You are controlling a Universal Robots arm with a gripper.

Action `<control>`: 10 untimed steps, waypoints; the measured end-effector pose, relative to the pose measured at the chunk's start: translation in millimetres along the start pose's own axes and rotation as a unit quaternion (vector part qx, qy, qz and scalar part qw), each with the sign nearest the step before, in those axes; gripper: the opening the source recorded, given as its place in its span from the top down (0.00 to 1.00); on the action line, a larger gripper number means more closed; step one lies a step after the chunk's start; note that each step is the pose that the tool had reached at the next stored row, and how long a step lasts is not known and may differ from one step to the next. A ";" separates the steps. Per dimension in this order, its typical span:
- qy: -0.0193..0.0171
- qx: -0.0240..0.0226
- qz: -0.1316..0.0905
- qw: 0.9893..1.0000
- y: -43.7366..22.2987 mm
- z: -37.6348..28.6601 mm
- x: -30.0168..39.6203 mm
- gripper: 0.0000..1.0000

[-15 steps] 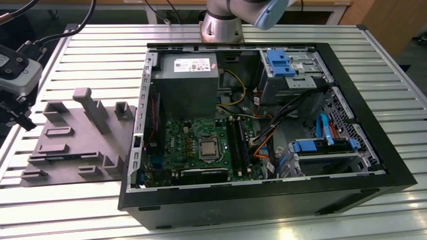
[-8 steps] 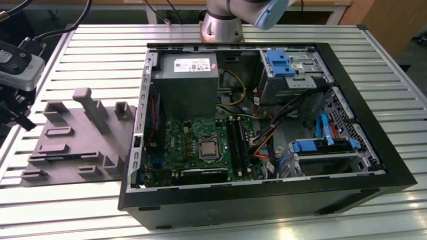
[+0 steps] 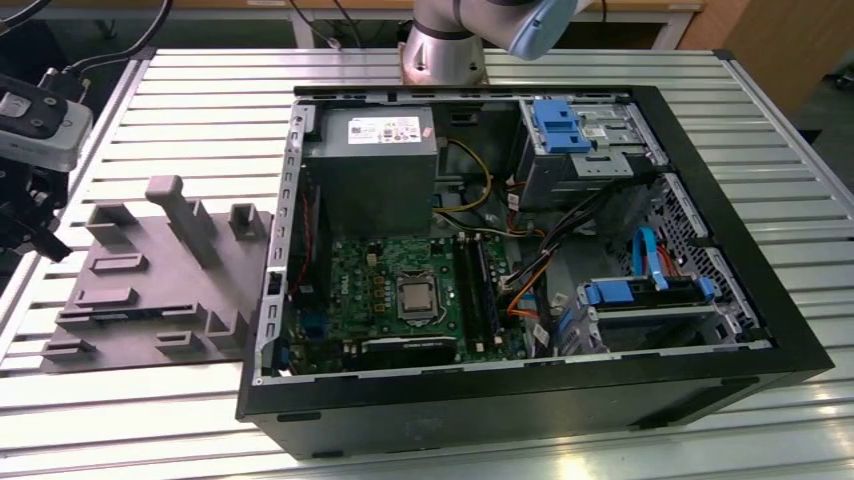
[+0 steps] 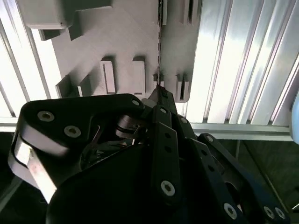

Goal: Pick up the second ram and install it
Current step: 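Pick up the second ram and move it above second insertion slot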

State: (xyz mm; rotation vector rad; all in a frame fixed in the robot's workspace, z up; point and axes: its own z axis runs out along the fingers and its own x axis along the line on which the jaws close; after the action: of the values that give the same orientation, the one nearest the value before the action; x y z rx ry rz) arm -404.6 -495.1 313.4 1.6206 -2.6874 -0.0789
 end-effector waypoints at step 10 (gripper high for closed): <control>0.005 -0.002 -0.102 0.995 0.0 0.2 0.0 0.89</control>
State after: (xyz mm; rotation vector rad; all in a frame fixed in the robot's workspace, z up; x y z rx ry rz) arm -404.5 -495.1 313.2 1.8828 -2.5043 -0.0781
